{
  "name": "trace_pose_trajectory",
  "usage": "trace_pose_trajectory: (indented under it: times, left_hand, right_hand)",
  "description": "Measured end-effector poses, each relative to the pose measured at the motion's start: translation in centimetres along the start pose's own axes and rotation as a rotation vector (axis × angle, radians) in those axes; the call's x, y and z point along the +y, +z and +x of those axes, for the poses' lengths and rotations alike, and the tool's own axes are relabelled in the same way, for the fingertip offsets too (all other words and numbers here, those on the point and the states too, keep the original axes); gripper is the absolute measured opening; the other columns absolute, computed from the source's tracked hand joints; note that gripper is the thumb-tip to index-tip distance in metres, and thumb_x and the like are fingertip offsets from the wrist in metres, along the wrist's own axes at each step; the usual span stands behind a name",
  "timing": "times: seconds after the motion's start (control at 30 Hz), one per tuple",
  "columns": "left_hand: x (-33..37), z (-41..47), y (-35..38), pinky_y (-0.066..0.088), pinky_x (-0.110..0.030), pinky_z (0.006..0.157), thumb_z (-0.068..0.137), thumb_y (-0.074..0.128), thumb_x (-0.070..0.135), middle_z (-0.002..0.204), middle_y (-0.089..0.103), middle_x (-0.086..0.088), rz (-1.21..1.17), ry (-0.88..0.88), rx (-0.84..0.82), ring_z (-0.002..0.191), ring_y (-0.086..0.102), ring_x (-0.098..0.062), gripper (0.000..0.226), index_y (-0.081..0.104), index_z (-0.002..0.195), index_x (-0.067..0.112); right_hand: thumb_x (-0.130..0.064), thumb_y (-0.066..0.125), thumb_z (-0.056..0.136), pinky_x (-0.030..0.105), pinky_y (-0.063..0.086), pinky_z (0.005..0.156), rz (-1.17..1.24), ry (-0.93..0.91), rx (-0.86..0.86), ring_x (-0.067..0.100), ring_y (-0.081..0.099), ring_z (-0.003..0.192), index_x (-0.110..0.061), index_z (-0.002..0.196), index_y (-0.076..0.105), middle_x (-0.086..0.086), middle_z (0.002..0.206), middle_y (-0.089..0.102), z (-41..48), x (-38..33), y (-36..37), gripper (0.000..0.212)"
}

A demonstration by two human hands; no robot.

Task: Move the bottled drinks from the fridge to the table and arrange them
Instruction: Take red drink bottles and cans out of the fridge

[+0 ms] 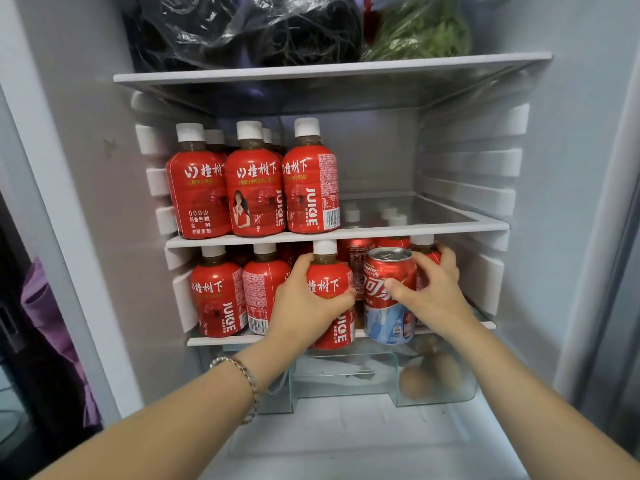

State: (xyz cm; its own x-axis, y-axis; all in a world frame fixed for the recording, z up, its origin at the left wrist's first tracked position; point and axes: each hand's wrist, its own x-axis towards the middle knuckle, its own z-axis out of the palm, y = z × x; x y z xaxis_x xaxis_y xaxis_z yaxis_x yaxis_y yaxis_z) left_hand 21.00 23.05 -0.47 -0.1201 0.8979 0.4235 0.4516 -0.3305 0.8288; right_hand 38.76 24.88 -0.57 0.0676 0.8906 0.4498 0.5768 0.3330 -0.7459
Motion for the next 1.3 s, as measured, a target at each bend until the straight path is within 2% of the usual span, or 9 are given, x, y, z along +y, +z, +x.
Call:
trace_pose_trajectory:
  times: [0.17, 0.37, 0.47, 0.63, 0.73, 1.0, 1.07, 1.17, 1.3]
  left_hand:
    - [-0.3, -0.5, 1.3, 0.050, -0.024, 0.078, 0.070, 0.078, 0.034, 0.102, 0.060, 0.009, 0.010, 0.003, 0.134, 0.091, 0.060, -0.009, 0.056, 0.044, 0.115, 0.031]
    - [-0.5, -0.6, 1.2, 0.048, -0.022, 0.078, 0.066, 0.083, 0.035, 0.104, 0.059, 0.010, -0.155, -0.149, 0.123, 0.091, 0.059, -0.006, 0.067, 0.044, 0.120, 0.029]
    - [-0.8, -0.7, 1.5, 0.049, -0.028, 0.079, 0.067, 0.082, 0.032, 0.104, 0.064, 0.002, -0.271, -0.286, 0.104, 0.091, 0.062, -0.013, 0.055, 0.052, 0.113, 0.021]
    - [-0.3, -0.5, 1.2, 0.053, -0.032, 0.079, 0.068, 0.081, 0.030, 0.098, 0.067, -0.001, -0.283, -0.287, 0.089, 0.087, 0.066, -0.016, 0.050, 0.056, 0.110, 0.018]
    - [0.7, -1.6, 1.6, 0.055, -0.036, 0.080, 0.071, 0.077, 0.030, 0.094, 0.070, -0.006, -0.423, -0.379, 0.021, 0.084, 0.068, -0.020, 0.039, 0.059, 0.103, 0.017]
    - [0.6, -1.8, 0.0, 0.057, -0.033, 0.072, 0.069, 0.078, 0.035, 0.093, 0.071, -0.010, -0.431, -0.493, -0.164, 0.079, 0.069, -0.021, 0.048, 0.060, 0.107, 0.011]
    - [-0.2, -1.9, -0.6, 0.056, -0.036, 0.079, 0.063, 0.079, 0.038, 0.095, 0.072, -0.008, -0.407, -0.452, -0.219, 0.085, 0.069, -0.022, 0.055, 0.059, 0.109, 0.015]
    - [-0.8, -1.7, -1.2, 0.056, -0.032, 0.078, 0.054, 0.079, 0.034, 0.097, 0.072, -0.006, -0.435, -0.365, -0.383, 0.089, 0.070, -0.021, 0.057, 0.059, 0.106, 0.020]
    - [-1.6, -1.4, -0.1, 0.056, -0.032, 0.076, 0.031, 0.087, 0.037, 0.092, 0.073, -0.003, -0.530, -0.312, -0.530, 0.088, 0.070, -0.019, 0.083, 0.057, 0.107, 0.020]
  right_hand:
    - [-0.027, 0.072, 0.079, 0.038, 0.026, 0.110, 0.006, -0.012, 0.013, 0.022, 0.016, 0.137, -0.020, 0.125, 0.055, 0.004, 0.144, 0.019, 0.0, 0.1, 0.1, 0.050]
    - [-0.030, 0.072, 0.078, 0.040, 0.027, 0.110, -0.004, -0.011, 0.024, 0.023, 0.016, 0.137, -0.020, 0.125, 0.054, 0.003, 0.143, 0.019, 0.3, 0.4, 0.3, 0.052]
    - [-0.032, 0.071, 0.077, 0.041, 0.028, 0.110, -0.007, -0.013, 0.027, 0.024, 0.016, 0.137, -0.020, 0.125, 0.054, 0.004, 0.144, 0.019, 0.3, 0.4, 0.4, 0.052]
    - [-0.032, 0.071, 0.078, 0.041, 0.026, 0.111, -0.006, -0.028, 0.024, 0.025, 0.015, 0.137, -0.021, 0.124, 0.054, 0.004, 0.146, 0.018, 0.4, 0.6, 0.4, 0.051]
    - [-0.030, 0.071, 0.078, 0.041, 0.026, 0.110, -0.006, -0.039, 0.045, 0.025, 0.016, 0.137, -0.020, 0.124, 0.054, 0.005, 0.144, 0.019, 0.5, 0.8, 0.4, 0.051]
    - [-0.028, 0.073, 0.077, 0.041, 0.023, 0.114, 0.050, -0.056, 0.015, 0.024, 0.011, 0.141, -0.023, 0.125, 0.055, 0.003, 0.150, 0.011, 0.5, 1.2, 0.5, 0.051]
    - [-0.036, 0.077, 0.070, 0.043, 0.021, 0.117, 0.120, -0.080, -0.043, 0.022, 0.006, 0.144, -0.032, 0.119, 0.056, 0.001, 0.154, 0.001, 0.2, 1.6, 0.3, 0.054]
    - [-0.061, 0.060, 0.046, 0.045, 0.021, 0.117, 0.186, -0.090, -0.111, 0.022, 0.004, 0.146, -0.046, 0.108, 0.050, 0.000, 0.156, -0.007, -0.4, 1.7, -0.2, 0.064]
    - [-0.066, 0.055, 0.040, 0.035, 0.021, 0.112, 0.257, -0.082, -0.125, 0.021, 0.007, 0.146, -0.052, 0.099, 0.046, 0.000, 0.157, -0.012, -0.8, 1.6, -0.5, 0.062]
